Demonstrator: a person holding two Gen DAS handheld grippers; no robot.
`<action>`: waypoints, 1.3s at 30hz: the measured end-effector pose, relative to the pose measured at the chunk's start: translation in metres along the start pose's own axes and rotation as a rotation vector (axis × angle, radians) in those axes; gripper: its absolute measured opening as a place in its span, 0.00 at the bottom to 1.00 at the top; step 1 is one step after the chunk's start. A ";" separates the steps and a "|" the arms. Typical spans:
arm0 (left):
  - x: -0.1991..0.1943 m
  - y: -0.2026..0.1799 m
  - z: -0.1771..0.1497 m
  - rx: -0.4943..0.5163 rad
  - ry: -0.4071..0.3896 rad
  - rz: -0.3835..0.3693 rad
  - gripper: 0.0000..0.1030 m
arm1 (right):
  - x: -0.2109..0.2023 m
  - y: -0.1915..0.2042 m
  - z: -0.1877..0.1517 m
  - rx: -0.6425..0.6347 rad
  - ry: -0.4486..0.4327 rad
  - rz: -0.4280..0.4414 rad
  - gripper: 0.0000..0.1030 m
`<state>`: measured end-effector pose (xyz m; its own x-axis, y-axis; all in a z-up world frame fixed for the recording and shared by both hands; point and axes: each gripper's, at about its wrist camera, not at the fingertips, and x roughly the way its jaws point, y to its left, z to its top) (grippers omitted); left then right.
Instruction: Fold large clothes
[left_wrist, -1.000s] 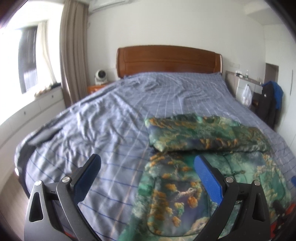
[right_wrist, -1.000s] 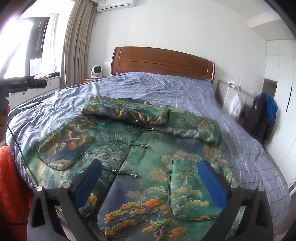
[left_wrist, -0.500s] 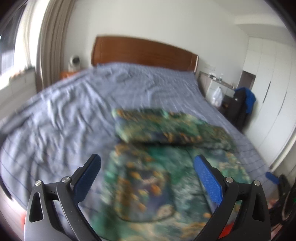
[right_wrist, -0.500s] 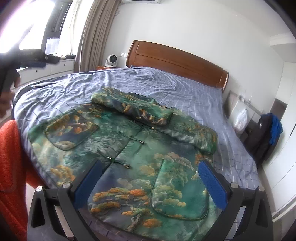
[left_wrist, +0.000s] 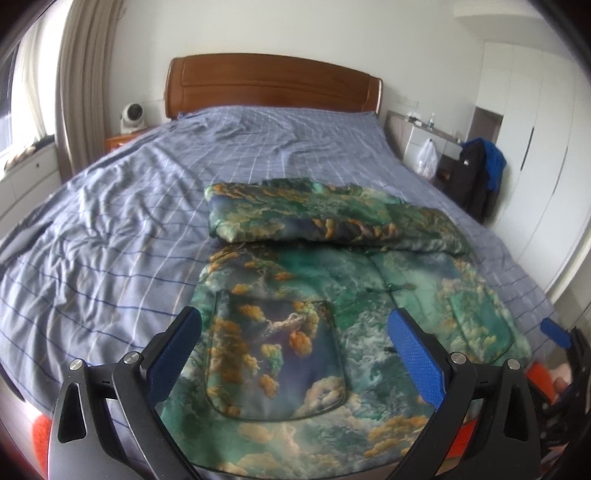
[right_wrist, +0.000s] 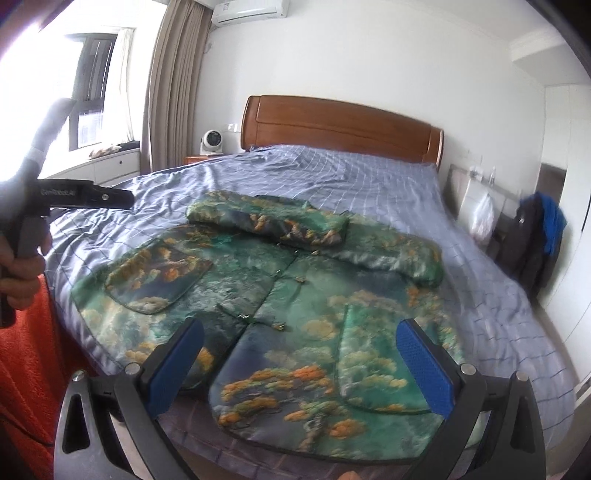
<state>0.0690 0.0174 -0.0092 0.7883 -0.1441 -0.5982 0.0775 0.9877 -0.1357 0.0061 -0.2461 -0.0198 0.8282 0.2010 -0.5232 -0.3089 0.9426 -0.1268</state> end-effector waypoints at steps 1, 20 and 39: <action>0.000 -0.002 -0.001 0.018 0.001 0.013 1.00 | 0.001 0.001 0.000 0.001 0.008 0.007 1.00; 0.008 -0.030 -0.026 0.172 0.020 0.077 1.00 | 0.019 0.013 -0.004 0.023 0.143 0.021 1.00; 0.011 -0.031 -0.030 0.169 0.025 0.114 1.00 | 0.023 0.032 -0.004 -0.010 0.172 0.061 1.00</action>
<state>0.0564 -0.0162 -0.0354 0.7827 -0.0306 -0.6217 0.0918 0.9935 0.0667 0.0135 -0.2121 -0.0393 0.7156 0.2083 -0.6667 -0.3616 0.9271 -0.0985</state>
